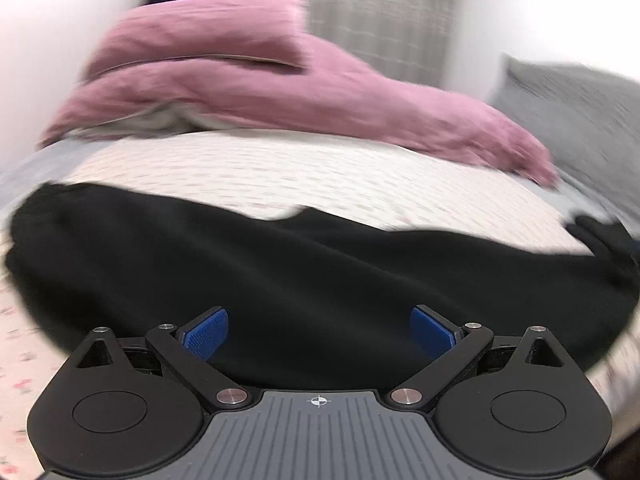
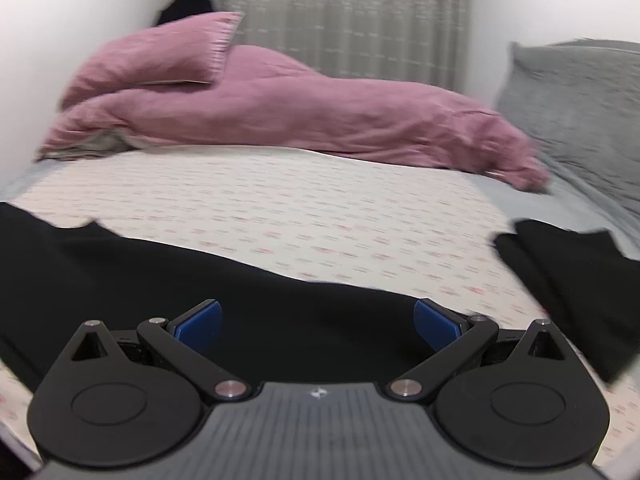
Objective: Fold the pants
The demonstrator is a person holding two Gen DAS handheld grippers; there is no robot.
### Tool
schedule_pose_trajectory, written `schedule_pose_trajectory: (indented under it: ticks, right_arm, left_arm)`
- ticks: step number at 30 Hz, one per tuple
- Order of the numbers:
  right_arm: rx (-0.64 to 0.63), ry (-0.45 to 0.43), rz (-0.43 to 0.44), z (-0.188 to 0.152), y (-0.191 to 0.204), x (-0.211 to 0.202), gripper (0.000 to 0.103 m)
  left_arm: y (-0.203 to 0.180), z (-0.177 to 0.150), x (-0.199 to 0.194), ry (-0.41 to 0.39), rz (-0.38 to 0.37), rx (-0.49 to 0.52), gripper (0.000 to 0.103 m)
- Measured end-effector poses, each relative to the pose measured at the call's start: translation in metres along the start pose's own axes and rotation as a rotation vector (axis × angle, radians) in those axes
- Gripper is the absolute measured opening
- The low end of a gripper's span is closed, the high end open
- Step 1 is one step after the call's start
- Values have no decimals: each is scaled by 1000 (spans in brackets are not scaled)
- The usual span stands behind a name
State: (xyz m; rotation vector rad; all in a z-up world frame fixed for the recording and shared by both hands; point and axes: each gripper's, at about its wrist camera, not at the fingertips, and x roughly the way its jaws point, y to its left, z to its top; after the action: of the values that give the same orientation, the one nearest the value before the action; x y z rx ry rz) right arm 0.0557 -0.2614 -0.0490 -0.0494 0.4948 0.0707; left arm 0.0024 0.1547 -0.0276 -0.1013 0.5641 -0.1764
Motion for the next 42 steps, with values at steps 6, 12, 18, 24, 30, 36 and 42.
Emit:
schedule_pose_trajectory:
  ticks: [6,12,18,24,30,36,42]
  right_arm:
    - [-65,-13,150,20,53,12,103]
    - [-108,15,305,35,104,22,103]
    - [-172,62,409,38,160,36,103]
    - [-179,95,503,31,207,52,103]
    - [-201,130,632,20,244,61,101]
    - [-273,133,758,16,277,62,64]
    - [-336,139,848,6,304,56,44]
  left_arm:
    - [59,18,1,-3,163,-101,100]
    - [100,33,4,-27,267,-155,100]
    - [128,39,12,-40,346,-186,100]
    - [147,38,23,-104,331,-252,99]
    - [173,40,18,-196,255,-331,97]
    - [206,34,24,-211,223,-475,67]
    - [225,25,30,-223,220,-554,57]
